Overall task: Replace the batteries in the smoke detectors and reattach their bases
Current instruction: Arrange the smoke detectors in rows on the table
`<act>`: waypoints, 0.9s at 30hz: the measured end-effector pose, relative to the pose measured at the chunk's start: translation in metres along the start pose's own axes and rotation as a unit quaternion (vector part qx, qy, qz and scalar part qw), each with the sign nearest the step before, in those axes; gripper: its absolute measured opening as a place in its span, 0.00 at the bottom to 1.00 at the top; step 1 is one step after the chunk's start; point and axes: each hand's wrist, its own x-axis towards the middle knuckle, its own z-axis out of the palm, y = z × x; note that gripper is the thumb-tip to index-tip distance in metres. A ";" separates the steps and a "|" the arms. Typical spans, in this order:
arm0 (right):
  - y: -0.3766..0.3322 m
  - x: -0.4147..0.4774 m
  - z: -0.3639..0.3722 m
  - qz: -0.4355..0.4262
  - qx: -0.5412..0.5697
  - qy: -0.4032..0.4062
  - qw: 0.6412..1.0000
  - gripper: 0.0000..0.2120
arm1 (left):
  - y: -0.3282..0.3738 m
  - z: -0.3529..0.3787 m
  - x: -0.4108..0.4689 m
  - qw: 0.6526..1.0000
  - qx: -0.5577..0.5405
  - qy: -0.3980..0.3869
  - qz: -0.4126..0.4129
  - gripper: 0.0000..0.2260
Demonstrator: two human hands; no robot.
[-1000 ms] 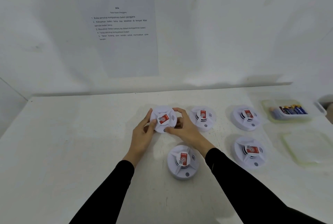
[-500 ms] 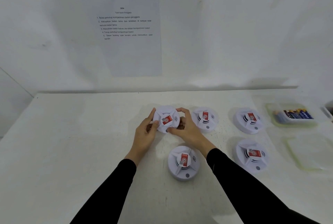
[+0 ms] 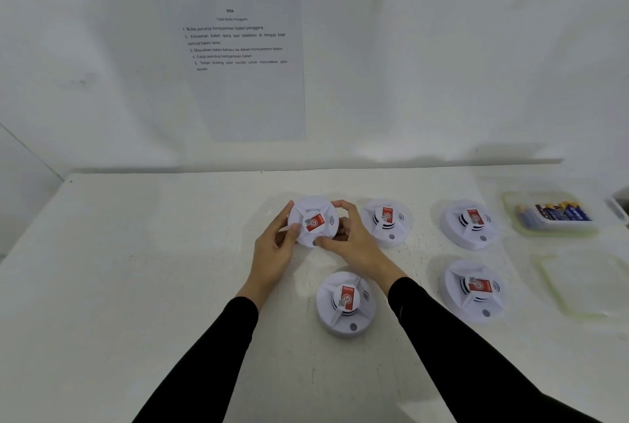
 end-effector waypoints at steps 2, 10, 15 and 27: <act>0.000 0.000 0.000 -0.001 0.000 0.000 1.000 0.31 | 0.000 0.000 0.000 1.000 -0.001 0.000 0.000 0.20; 0.001 0.000 0.000 -0.005 0.001 0.000 1.000 0.31 | -0.001 -0.001 0.000 1.000 0.000 -0.006 0.001 0.21; 0.001 0.000 0.000 -0.007 0.001 0.003 1.000 0.32 | -0.003 0.000 0.002 1.000 0.004 -0.003 0.001 0.21; 0.004 0.009 -0.006 0.012 -0.001 -0.001 1.000 0.18 | -0.003 0.000 0.002 1.000 0.000 -0.001 0.000 0.20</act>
